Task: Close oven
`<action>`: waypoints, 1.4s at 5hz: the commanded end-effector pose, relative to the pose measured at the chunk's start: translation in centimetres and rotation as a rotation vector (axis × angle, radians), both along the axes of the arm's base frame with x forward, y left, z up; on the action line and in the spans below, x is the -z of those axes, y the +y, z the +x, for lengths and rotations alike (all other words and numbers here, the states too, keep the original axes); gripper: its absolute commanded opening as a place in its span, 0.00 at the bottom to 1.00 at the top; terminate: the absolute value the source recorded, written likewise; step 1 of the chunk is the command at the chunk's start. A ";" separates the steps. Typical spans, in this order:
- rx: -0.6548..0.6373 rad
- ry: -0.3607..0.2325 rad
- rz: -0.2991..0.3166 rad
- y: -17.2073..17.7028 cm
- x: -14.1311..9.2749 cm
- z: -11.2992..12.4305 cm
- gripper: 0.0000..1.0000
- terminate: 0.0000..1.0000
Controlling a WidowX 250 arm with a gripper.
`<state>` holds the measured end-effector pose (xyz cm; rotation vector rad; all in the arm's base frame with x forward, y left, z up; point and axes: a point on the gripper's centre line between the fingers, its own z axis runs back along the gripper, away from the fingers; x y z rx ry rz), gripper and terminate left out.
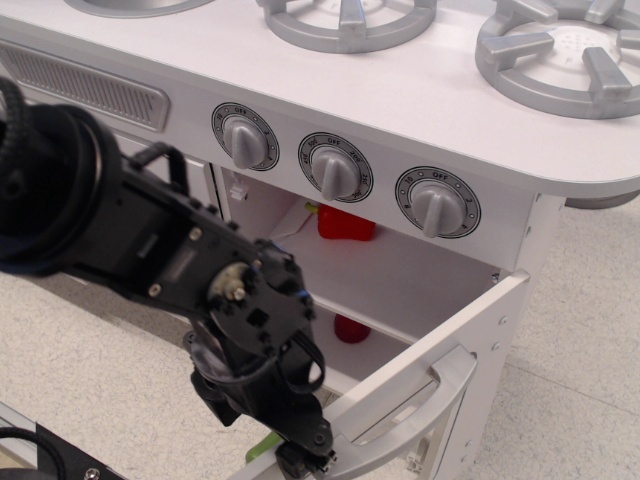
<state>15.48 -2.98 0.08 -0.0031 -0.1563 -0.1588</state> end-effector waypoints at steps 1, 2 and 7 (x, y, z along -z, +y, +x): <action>-0.078 -0.019 0.041 3.6 -1.8 2.8 1.00 0.00; -0.112 -0.031 0.049 4.7 -3.4 3.6 1.00 0.00; -0.287 -0.005 0.000 5.4 1.0 2.7 1.00 0.00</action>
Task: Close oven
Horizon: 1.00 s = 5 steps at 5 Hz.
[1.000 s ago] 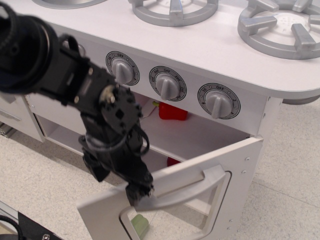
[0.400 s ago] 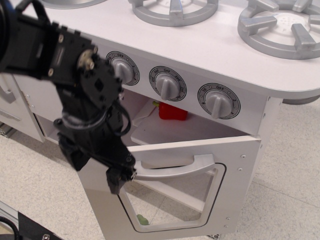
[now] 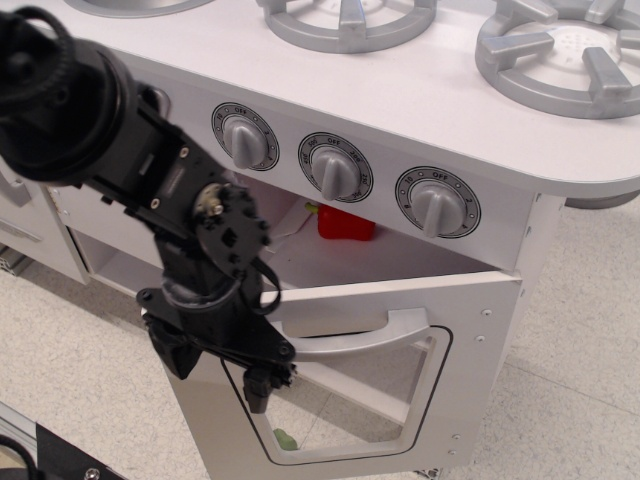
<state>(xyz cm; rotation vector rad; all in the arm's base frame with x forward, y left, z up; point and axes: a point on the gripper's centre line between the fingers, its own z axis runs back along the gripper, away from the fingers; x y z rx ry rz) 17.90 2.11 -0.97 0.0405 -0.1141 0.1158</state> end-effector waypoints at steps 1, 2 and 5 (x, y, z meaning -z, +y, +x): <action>-0.022 -0.131 -0.019 0.6 -1.0 1.1 1.00 0.00; -0.072 -0.190 0.006 0.9 -1.3 3.0 1.00 0.00; -0.151 -0.225 0.058 1.5 -0.9 7.4 1.00 0.00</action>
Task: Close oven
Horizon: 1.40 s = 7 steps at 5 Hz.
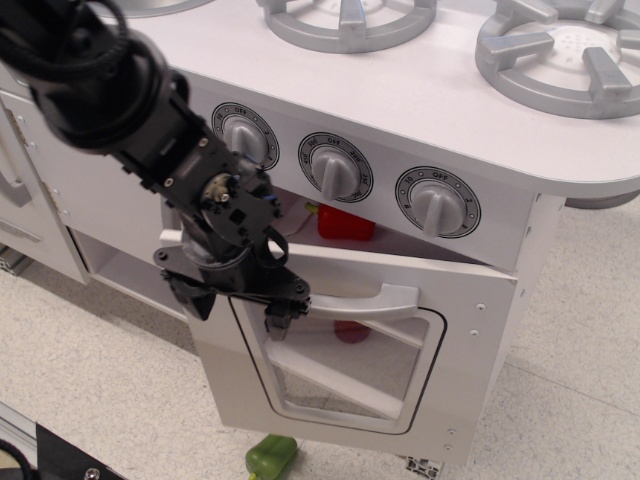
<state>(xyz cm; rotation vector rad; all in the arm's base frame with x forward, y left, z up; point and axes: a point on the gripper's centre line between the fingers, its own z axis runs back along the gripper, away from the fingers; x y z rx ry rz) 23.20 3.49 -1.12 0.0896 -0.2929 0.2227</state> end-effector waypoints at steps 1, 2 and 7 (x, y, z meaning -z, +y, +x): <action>-0.082 -0.060 -0.002 0.2 -1.5 3.4 1.00 0.00; -0.112 -0.068 -0.003 0.6 -1.7 4.2 1.00 0.00; 0.013 0.071 -0.030 2.4 -6.3 -2.7 1.00 1.00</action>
